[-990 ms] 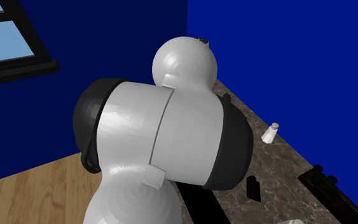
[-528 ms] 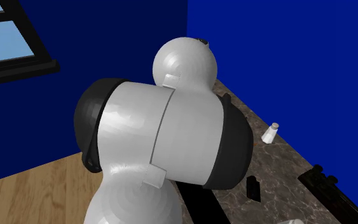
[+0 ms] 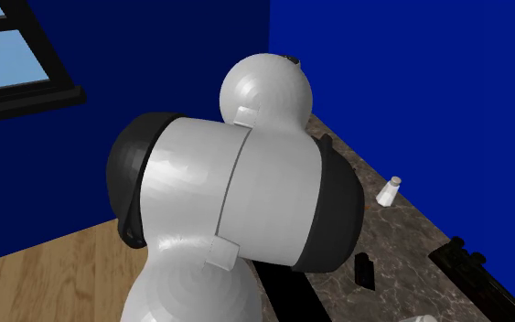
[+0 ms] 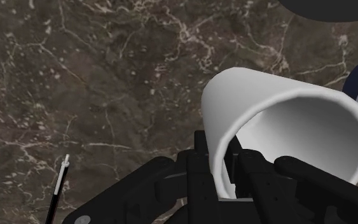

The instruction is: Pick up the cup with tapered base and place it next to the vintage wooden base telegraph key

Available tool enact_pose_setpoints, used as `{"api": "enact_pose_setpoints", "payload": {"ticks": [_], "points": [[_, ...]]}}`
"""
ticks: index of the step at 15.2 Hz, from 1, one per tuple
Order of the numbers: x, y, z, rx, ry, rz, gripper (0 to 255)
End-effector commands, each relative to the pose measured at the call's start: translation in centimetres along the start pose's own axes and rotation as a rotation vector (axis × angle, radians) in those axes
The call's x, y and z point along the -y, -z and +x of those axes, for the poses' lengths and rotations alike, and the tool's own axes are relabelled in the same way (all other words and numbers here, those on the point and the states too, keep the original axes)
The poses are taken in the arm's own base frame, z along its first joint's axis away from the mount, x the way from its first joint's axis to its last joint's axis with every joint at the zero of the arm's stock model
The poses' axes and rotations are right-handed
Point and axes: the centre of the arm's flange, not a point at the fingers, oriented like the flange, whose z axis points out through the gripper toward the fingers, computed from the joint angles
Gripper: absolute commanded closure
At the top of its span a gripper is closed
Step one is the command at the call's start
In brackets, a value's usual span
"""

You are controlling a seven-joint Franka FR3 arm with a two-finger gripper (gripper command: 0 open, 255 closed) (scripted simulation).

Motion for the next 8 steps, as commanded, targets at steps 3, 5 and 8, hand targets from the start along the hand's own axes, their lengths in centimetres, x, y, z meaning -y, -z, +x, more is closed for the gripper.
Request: {"api": "enact_pose_setpoints", "payload": {"ticks": [3,5,8], "points": [[0.1,0.5,0.0,0.000,0.000,0.000,255],[0.2,1.6,0.1,0.000,0.000,0.000,255],[0.3,3.1,0.2,0.000,0.000,0.000,255]]}}
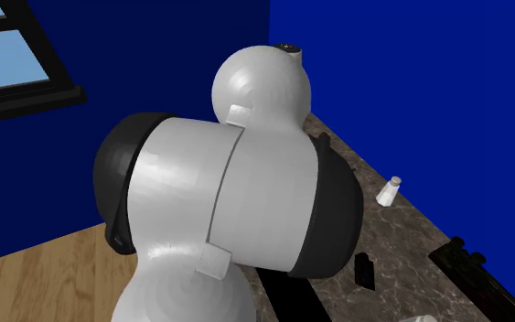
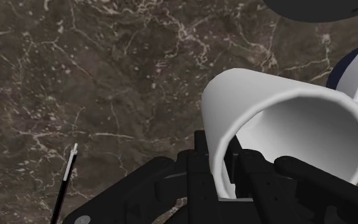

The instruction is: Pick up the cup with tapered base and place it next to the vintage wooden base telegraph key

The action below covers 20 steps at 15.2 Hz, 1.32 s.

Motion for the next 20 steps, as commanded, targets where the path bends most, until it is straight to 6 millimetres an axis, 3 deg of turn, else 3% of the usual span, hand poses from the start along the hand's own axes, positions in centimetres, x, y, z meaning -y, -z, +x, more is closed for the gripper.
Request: {"api": "enact_pose_setpoints", "payload": {"ticks": [1,20], "points": [[0.1,1.0,0.1,0.000,0.000,0.000,255],[1.0,11.0,0.7,0.000,0.000,0.000,255]]}}
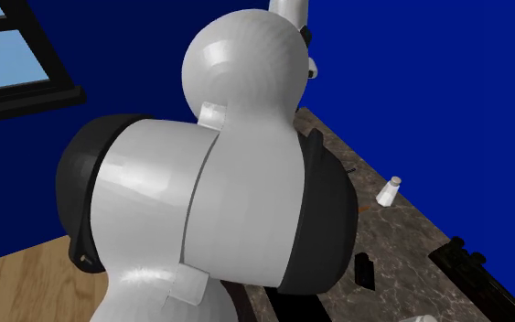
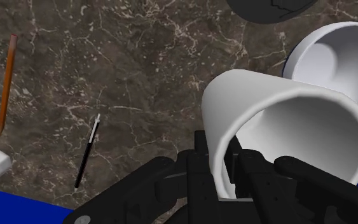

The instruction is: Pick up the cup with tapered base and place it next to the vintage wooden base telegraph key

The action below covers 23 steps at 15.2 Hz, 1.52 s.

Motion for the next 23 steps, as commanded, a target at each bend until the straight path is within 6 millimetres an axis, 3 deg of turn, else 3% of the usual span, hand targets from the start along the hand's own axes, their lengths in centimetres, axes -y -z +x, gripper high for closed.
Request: {"api": "enact_pose_setpoints", "payload": {"ticks": [1,12,23], "points": [[0.1,1.1,0.1,0.000,0.000,0.000,255],[0.6,6.5,0.5,0.000,0.000,0.000,255],[-13.8,8.0,-1.1,0.000,0.000,0.000,255]]}}
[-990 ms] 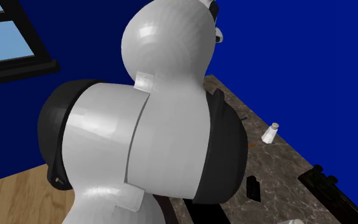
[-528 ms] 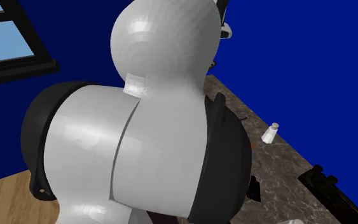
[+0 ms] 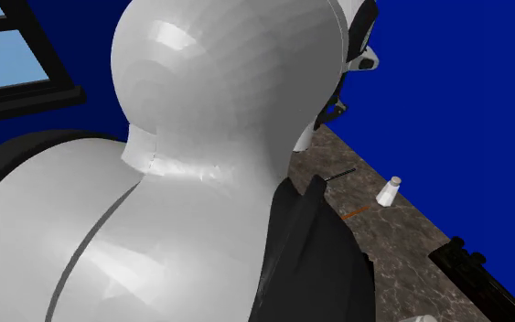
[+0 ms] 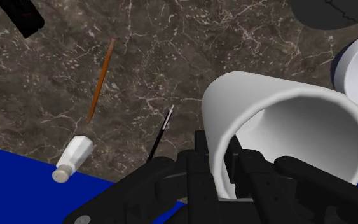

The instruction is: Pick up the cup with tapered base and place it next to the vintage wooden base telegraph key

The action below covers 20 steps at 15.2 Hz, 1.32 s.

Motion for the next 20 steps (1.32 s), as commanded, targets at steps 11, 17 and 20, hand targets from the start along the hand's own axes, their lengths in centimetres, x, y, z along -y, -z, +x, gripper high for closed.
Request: {"api": "enact_pose_setpoints", "payload": {"ticks": [11,17,20], "points": [[-15.5,1.7,-1.9,-0.001,0.002,0.001,255],[-23.3,2.5,-2.7,-0.001,0.002,0.001,255],[-27.2,2.9,-3.1,-0.001,0.002,0.001,255]]}}
